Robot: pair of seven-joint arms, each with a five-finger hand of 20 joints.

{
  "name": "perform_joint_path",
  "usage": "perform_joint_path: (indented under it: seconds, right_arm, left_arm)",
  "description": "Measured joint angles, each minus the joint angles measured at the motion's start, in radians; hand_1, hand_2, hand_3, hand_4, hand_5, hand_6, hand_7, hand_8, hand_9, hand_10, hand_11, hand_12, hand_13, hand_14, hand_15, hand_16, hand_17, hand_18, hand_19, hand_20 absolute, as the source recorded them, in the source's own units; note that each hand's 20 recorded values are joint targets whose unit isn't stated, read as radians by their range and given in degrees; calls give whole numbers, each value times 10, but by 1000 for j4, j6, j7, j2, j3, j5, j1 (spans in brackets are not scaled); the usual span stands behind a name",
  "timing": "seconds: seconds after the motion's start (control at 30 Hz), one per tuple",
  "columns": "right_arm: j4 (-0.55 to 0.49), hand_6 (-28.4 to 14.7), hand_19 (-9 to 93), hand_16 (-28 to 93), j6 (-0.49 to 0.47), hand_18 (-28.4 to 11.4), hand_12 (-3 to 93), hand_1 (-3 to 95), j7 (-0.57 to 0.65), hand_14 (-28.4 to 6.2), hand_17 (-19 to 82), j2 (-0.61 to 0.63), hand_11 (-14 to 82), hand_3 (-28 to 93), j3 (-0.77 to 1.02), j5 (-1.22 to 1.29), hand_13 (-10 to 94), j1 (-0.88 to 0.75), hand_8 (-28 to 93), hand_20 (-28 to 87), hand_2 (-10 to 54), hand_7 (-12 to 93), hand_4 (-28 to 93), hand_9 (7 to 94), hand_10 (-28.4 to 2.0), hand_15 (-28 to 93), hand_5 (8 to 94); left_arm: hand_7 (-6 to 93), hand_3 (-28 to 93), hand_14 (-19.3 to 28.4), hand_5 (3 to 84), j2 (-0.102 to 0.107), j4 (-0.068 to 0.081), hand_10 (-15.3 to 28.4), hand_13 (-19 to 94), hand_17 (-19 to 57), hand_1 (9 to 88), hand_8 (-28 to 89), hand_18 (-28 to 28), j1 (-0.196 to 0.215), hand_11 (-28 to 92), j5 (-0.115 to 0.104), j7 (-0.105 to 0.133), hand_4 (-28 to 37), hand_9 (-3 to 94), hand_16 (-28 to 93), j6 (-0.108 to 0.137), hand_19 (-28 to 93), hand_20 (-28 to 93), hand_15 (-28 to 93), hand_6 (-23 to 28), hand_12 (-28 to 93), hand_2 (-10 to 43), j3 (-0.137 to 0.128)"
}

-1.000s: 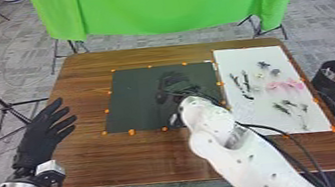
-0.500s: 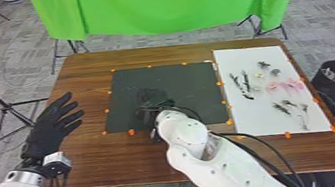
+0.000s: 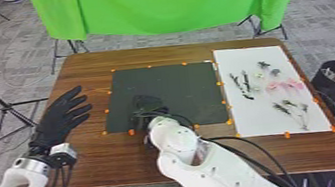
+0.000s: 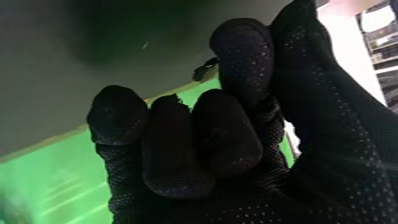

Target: Arrange flowers

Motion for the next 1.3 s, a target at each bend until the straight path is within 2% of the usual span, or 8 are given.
perform_joint_path:
  seconds: [0.13,0.23,0.5,0.83,1.13,1.3]
  right_arm:
    - [19,10,932,413,19,-234,551,347,13,-109,463,-14,743,893,-3,11,766,2,288,578,-95,521,-123,839,-85,911,802]
    - [34,10,932,414,35,-235,551,351,14,-109,461,-22,740,889,-5,12,765,5,285,577,-95,519,-128,836,-85,908,801]
    - [47,9,932,417,48,-233,551,357,-15,-110,453,-23,736,883,-10,19,761,7,281,568,-95,519,-135,833,-87,903,797]
    - [56,19,932,414,46,-231,549,357,-45,-106,450,-28,727,861,-8,16,757,7,256,556,-95,517,-134,831,-84,897,791]
    - [57,15,932,412,32,-230,555,315,-14,-105,448,-35,716,848,-1,29,755,8,224,551,-66,505,-147,831,-85,892,796]
    - [56,13,932,417,24,-231,560,281,-17,-109,440,-35,711,840,2,31,747,9,200,546,-71,495,-171,824,-88,890,791]
  left_arm:
    - [207,682,162,266,0,17,117,210,-95,261,-109,228,-41,190,6,-35,-238,240,3,-22,429,86,297,26,162,-55,20]
    - [207,684,161,266,0,27,117,210,-95,260,-108,228,-68,190,9,-48,-238,240,3,-35,428,85,297,26,162,-55,32]
    - [206,684,162,266,0,27,118,210,-95,260,-108,228,-73,190,11,-50,-237,240,4,-38,429,85,297,26,161,-55,31]
    - [207,683,162,265,-2,30,118,209,-95,260,-108,228,-86,191,13,-52,-237,240,4,-47,429,85,297,26,161,-54,42]
    - [206,683,162,266,-2,32,117,210,-95,260,-108,228,-90,190,14,-56,-237,239,4,-51,430,85,299,26,161,-54,48]
    - [207,683,162,265,-2,32,117,209,-95,260,-108,228,-89,192,13,-53,-238,240,3,-51,429,85,299,26,161,-54,48]
